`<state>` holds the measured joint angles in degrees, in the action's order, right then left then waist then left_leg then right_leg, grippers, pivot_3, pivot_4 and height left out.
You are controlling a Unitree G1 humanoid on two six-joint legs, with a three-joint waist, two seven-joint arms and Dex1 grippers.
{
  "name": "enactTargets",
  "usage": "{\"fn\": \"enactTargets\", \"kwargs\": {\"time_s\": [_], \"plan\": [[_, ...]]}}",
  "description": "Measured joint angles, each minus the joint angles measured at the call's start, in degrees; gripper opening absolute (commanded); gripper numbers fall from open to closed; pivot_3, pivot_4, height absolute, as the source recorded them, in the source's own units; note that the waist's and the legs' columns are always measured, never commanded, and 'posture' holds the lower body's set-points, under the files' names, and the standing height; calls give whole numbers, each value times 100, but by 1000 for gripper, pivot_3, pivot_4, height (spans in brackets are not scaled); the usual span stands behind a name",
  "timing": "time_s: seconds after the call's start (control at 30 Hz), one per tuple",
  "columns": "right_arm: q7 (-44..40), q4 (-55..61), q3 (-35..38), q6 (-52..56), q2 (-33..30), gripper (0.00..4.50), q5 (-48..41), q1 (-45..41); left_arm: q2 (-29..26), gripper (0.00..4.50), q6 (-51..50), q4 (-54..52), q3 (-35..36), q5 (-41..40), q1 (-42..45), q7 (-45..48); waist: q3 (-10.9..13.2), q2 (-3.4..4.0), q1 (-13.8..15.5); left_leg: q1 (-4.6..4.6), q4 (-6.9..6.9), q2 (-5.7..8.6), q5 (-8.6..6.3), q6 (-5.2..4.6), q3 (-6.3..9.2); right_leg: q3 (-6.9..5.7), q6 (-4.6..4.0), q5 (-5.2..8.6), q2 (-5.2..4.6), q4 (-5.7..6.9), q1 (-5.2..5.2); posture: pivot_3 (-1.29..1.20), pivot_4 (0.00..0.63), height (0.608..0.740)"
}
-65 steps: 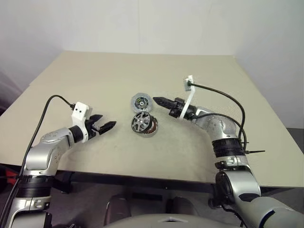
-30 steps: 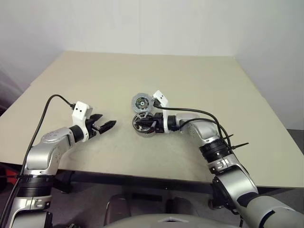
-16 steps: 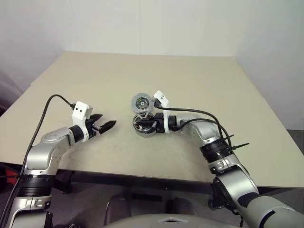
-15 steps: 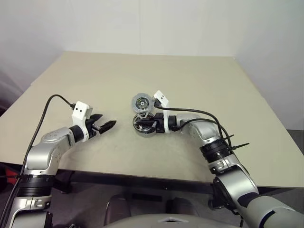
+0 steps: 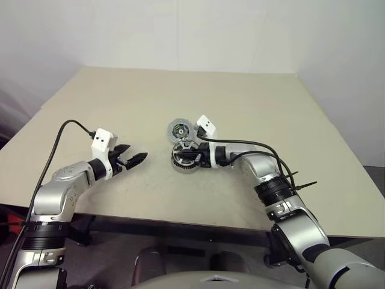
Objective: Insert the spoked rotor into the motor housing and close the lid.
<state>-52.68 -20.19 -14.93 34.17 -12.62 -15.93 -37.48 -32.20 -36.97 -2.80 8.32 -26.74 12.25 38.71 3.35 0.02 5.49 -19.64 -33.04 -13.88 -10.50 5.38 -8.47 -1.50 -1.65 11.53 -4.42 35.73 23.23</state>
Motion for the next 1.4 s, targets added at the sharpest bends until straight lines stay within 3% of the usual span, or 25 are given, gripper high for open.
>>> {"fn": "enactTargets", "kwargs": {"time_s": [1.0, 1.4], "plan": [[126, 768, 144, 863, -102, 22, -220, 273, 2, 4500, 24, 40, 0, 8, 69, 2, 0, 0, -8, -9, 2, -3, 2, 4, 2, 0, -6, -3, 4, -10, 10, 0, 0, 740], [405, -728, 283, -434, -25, 22, 307, -77, 56, 4500, 22, 40, -10, 19, 74, 4, 0, 0, -14, -13, 1, -2, 2, 3, 1, 0, -7, -3, 3, -15, 12, 0, 0, 740]]}}
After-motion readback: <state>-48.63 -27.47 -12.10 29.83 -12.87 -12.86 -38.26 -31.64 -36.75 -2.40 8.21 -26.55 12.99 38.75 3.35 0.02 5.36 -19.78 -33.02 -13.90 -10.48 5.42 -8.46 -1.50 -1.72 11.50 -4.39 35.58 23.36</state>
